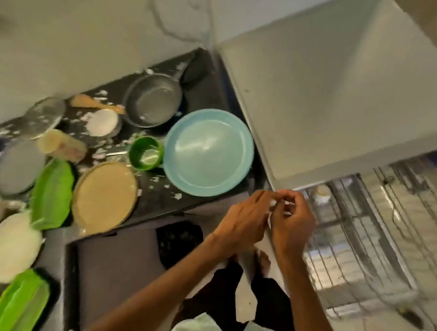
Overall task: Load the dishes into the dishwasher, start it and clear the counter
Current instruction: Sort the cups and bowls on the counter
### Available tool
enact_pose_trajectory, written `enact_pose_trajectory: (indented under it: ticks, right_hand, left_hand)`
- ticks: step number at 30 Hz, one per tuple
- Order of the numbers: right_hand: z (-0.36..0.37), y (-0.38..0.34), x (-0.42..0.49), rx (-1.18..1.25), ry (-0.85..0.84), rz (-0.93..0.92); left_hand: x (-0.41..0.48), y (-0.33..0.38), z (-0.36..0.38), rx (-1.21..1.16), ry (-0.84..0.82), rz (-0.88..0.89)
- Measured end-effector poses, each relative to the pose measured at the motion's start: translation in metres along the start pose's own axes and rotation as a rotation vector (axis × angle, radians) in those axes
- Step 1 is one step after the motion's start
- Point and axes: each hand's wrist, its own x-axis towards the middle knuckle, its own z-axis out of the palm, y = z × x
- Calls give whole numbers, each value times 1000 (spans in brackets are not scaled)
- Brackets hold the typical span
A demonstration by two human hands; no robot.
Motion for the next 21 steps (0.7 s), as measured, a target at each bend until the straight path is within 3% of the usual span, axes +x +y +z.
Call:
enact_pose_trajectory:
  ticks: [5, 12, 17, 21]
  right_hand:
    - [44, -65, 7, -150, -353, -234]
    - [107, -130, -5, -320, -698, -429]
    - [150, -156, -24, -417, -872, -552]
    - [187, -162, -29, -533, -955, -541]
  left_hand:
    - [-48, -29, -72, -68, 231, -208]
    - [-128, -80, -120, -87, 570, -276]
    - [-166, -119, -139, -111, 666, -308]
    - [-180, -153, -151, -122, 675, -370]
